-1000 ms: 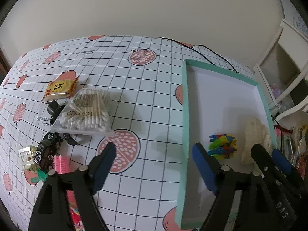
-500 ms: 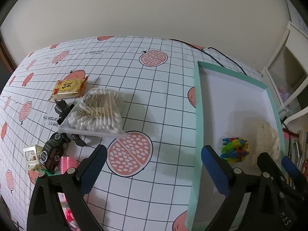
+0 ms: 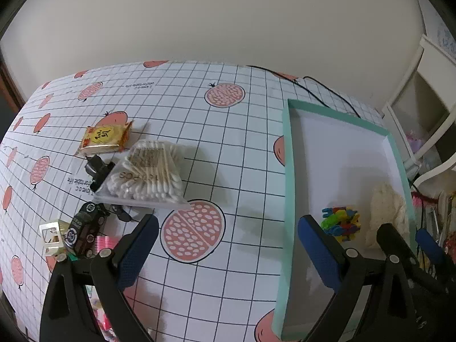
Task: Organize objects
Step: 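Move both tools back toward the remaining items on the table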
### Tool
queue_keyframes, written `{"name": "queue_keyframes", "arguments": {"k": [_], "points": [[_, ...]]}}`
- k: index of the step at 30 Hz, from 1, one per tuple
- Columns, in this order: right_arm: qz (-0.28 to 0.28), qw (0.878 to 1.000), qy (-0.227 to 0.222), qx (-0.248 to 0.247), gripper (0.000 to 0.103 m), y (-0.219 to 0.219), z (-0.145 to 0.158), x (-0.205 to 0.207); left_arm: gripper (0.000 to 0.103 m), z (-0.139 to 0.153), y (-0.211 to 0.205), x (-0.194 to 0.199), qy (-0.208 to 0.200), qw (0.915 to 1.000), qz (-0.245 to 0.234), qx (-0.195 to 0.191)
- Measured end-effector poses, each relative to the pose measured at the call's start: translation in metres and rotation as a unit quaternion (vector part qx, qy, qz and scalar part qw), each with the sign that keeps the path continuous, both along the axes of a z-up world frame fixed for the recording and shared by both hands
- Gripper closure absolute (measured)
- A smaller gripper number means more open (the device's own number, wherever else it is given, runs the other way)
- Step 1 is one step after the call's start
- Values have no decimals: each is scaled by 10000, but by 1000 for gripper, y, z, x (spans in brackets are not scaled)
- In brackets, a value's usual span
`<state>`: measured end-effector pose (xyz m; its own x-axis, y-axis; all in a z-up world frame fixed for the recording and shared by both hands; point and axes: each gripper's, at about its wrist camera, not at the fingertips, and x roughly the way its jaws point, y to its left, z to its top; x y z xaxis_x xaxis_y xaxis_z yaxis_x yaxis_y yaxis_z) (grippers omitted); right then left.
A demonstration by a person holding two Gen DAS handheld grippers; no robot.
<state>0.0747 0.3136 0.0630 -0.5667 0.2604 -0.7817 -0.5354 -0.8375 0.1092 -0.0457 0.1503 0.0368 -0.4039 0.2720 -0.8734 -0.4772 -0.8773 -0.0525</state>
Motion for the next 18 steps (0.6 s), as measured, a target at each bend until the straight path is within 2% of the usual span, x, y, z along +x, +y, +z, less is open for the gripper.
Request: {"name": "queue_keyframes", "arguments": {"k": [3, 9, 18], "points": [[-20, 9996, 201, -214, 0, 0, 11, 3, 5, 5, -4, 1, 13, 10000, -2, 23], [29, 9997, 221, 68, 0, -16, 30, 3, 5, 23, -16, 2, 103, 9999, 51, 80], [460, 9982, 380, -7, 0, -52, 51, -2, 5, 52, -62, -5, 174, 9986, 467, 202]]}}
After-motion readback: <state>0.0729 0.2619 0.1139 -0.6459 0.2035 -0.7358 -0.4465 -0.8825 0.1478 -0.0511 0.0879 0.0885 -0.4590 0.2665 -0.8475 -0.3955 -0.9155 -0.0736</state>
